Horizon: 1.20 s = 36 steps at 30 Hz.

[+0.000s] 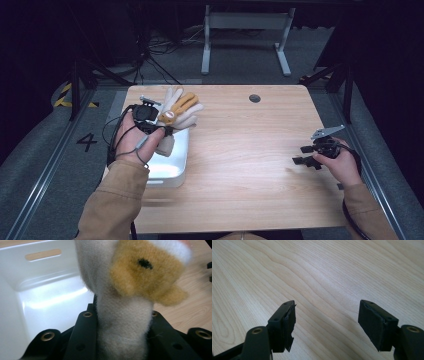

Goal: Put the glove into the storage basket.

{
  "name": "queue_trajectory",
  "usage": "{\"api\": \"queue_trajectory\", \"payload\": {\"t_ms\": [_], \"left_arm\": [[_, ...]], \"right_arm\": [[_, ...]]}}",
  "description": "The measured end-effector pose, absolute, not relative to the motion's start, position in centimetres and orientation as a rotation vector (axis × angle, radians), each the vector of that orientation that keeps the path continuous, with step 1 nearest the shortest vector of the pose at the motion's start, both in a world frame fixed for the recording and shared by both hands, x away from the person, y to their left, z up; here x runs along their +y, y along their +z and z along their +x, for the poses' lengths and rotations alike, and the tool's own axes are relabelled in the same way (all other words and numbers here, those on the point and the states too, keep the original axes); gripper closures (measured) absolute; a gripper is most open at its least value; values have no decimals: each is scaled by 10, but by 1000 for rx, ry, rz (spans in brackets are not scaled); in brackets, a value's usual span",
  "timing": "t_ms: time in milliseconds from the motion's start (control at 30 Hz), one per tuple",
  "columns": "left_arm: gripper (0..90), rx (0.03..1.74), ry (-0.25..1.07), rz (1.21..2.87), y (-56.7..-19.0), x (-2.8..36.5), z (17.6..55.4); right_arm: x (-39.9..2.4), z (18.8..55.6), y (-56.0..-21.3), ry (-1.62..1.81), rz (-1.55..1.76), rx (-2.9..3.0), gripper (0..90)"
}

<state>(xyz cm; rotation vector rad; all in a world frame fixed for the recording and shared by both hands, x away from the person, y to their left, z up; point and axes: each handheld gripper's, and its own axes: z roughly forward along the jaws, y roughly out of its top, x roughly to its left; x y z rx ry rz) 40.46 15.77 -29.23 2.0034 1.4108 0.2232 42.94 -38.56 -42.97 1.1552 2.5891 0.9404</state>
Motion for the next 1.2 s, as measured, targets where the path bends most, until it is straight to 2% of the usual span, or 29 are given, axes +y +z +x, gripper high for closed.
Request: {"api": "queue_trajectory", "payload": {"t_ms": [533,1200], "left_arm": [[743,1568,254,1928,-309,177,417],[740,1678,179,1867,-358,187,429]], "right_arm": [[-385,432,-430,936,1153,2592,311],[-374,442,-431,930,1133,2621,306]]}}
